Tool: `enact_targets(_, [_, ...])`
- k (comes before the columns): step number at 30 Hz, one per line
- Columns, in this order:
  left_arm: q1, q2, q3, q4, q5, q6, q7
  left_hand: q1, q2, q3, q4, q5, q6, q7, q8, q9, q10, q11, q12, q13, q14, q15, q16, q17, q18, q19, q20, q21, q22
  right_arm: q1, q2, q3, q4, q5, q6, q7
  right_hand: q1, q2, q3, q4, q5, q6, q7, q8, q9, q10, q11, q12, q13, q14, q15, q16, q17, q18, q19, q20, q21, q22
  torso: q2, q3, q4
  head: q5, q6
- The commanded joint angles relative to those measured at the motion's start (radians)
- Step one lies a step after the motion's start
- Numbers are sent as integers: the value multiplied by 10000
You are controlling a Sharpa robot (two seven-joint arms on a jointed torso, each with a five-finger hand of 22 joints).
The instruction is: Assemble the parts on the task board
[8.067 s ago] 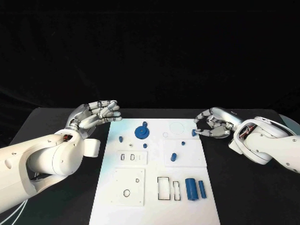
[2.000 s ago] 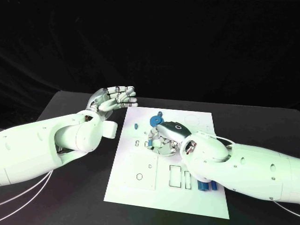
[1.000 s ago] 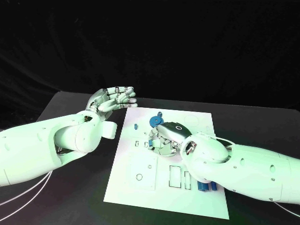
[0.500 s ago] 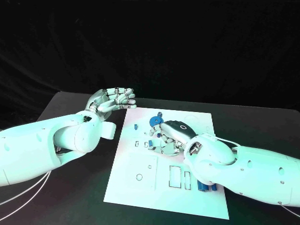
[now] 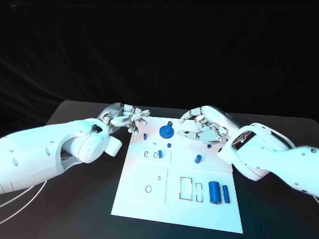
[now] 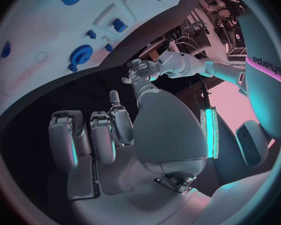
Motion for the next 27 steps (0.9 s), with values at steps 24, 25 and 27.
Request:
enact_targets(24, [308, 1525, 7, -256, -6479, 3635, -6543, -1757, 1090, -1874, 103, -329, -639, -598, 3512, 2829, 224, -530, 8613, 8305, 1485, -446, 4277, 5394, -853, 1725, -264, 4547, 6388, 313, -1251, -27, 55, 1501, 679, 129, -287, 68, -145, -5, 553, 225, -336, 1018, 811, 58, -357, -8, 680, 931, -340, -76, 2162, 109, 604, -348, 52, 2220, -225, 119, -11, 95, -205])
enact_targets(25, [318, 1575, 5, -282, -6493, 3671, -6582, -1785, 1102, -1898, 105, -348, -649, -604, 3554, 2873, 232, -534, 8626, 8325, 1489, -450, 4284, 5407, -857, 1734, -266, 4557, 6409, 313, -1252, -28, 55, 1493, 676, 123, -287, 68, -145, -5, 553, 225, -336, 1018, 811, 58, -357, -8, 680, 931, -340, -76, 2162, 109, 604, -348, 52, 2220, -222, 113, -11, 94, -210])
enact_targets(27, [336, 1679, 2, -340, -6517, 3745, -6656, -1825, 1131, -1937, 105, -389, -668, -616, 3630, 2957, 241, -544, 8645, 8353, 1498, -458, 4301, 5434, -867, 1765, -270, 4582, 6464, 314, -1252, -30, 58, 1473, 668, 110, -292, 61, -148, -6, 568, 213, -335, 1025, 822, 53, -357, -15, 673, 927, -340, -83, 2144, 113, 593, -349, 36, 2209, -213, 119, -12, 91, -215])
